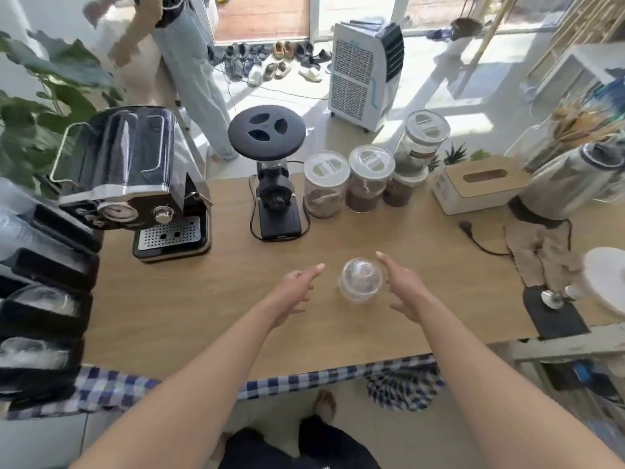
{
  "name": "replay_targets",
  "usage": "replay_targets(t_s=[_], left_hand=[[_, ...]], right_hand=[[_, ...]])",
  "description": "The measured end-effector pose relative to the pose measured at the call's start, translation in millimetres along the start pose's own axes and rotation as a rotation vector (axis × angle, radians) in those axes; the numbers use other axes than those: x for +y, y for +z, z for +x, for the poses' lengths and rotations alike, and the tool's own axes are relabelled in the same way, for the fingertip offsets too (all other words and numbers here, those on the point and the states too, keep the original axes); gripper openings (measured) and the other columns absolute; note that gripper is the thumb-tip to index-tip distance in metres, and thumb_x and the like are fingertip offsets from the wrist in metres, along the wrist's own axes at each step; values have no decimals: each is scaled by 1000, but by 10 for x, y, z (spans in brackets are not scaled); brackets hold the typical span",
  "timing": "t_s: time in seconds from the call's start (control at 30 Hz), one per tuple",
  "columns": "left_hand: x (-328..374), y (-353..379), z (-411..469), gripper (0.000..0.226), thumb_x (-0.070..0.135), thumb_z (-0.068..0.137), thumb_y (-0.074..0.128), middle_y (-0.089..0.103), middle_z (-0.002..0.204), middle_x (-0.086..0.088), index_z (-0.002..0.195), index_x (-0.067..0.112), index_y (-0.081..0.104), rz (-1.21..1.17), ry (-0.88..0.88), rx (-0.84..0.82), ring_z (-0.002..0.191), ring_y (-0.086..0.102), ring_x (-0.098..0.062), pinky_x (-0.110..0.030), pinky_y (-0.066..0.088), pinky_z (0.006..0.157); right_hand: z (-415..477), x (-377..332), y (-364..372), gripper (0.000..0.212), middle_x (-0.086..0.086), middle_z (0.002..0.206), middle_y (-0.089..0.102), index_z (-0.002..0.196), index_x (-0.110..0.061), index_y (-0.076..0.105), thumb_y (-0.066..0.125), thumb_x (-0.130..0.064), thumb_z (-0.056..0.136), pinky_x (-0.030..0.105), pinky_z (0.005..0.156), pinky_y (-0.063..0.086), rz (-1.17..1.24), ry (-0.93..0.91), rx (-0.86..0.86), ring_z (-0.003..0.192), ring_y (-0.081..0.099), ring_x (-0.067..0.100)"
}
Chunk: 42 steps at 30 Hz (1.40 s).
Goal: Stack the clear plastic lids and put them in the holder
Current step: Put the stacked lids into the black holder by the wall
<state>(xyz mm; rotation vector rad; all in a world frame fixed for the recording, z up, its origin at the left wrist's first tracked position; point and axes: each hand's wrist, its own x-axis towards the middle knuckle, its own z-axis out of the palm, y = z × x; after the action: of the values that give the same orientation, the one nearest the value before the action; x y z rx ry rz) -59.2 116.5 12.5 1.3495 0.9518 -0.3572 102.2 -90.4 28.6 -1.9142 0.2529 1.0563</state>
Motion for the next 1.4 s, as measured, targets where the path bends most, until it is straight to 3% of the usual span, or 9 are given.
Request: replay_targets(t_s=[0.17, 0.27, 0.37, 0.57, 0.7, 0.9, 1.07, 1.27, 1.4], left_hand=[[65, 360, 347, 109, 93, 77, 72, 60, 151, -6, 160, 27, 49, -42, -87, -37, 131, 63, -29, -47, 56, 107], [78, 544, 518, 105, 96, 72, 72, 62, 125, 0, 150, 28, 53, -73, -93, -66, 115, 62, -22, -43, 54, 103], [37, 667, 672, 115, 96, 66, 78, 68, 142, 0, 148, 18, 60, -103, -98, -71, 132, 64, -24, -43, 54, 107], [-76, 767, 810, 70, 72, 81, 88, 80, 130, 2, 127, 22, 69, -162, -38, -4, 127, 72, -17, -42, 55, 112], [-113, 749, 816, 95, 78, 69, 93, 79, 132, 3, 140, 21, 66, -201, -31, 8, 127, 72, -18, -45, 54, 112], [-183, 629, 707, 91, 77, 71, 90, 80, 129, 4, 140, 21, 67, -249, -13, 78, 124, 73, -17, -34, 53, 87], [-295, 365, 569, 104, 82, 64, 92, 78, 133, 1, 143, 20, 63, -285, 19, 75, 127, 72, -18, -43, 53, 107], [-412, -95, 222, 88, 68, 80, 90, 78, 133, -4, 144, 15, 59, -318, 75, 71, 122, 75, -18, -34, 57, 96], [-505, -533, -76, 71, 62, 89, 86, 75, 133, -4, 138, 17, 63, -309, 94, 85, 124, 72, -20, -42, 55, 113]], right_hand=[[362, 206, -25, 104, -8, 162, 58, 156, -29, 60, 73, -94, 76, 55, 108, 48, 62, 39, -107, 152, 49, 26], [488, 217, 5, 84, -4, 149, 66, 148, -25, 66, 72, -83, 88, 52, 103, 49, 71, 45, -110, 139, 58, 25], [526, 184, 18, 64, -3, 130, 70, 137, -19, 68, 72, -69, 98, 48, 101, 53, 57, 47, -109, 121, 63, 21], [576, 205, -9, 52, 1, 120, 85, 122, -17, 81, 77, -62, 98, 35, 81, 63, 145, 18, -158, 111, 78, 16], [610, 278, 55, 60, 2, 124, 83, 125, -14, 79, 81, -65, 93, 35, 83, 63, 183, 23, -159, 117, 76, 18], [584, 320, 259, 62, -1, 126, 81, 129, -18, 76, 77, -69, 94, 36, 84, 59, 156, 17, -190, 117, 73, 16], [539, 318, 552, 93, -2, 127, 80, 130, -18, 76, 75, -93, 75, 50, 114, 51, 15, -82, -134, 122, 70, 18], [309, 265, 983, 95, -2, 118, 84, 121, -20, 78, 78, -97, 66, 51, 115, 54, -6, -126, -184, 118, 76, 20], [62, 221, 1384, 102, -5, 106, 82, 129, -18, 76, 78, -98, 65, 43, 99, 60, -2, -151, -237, 100, 75, 15]])
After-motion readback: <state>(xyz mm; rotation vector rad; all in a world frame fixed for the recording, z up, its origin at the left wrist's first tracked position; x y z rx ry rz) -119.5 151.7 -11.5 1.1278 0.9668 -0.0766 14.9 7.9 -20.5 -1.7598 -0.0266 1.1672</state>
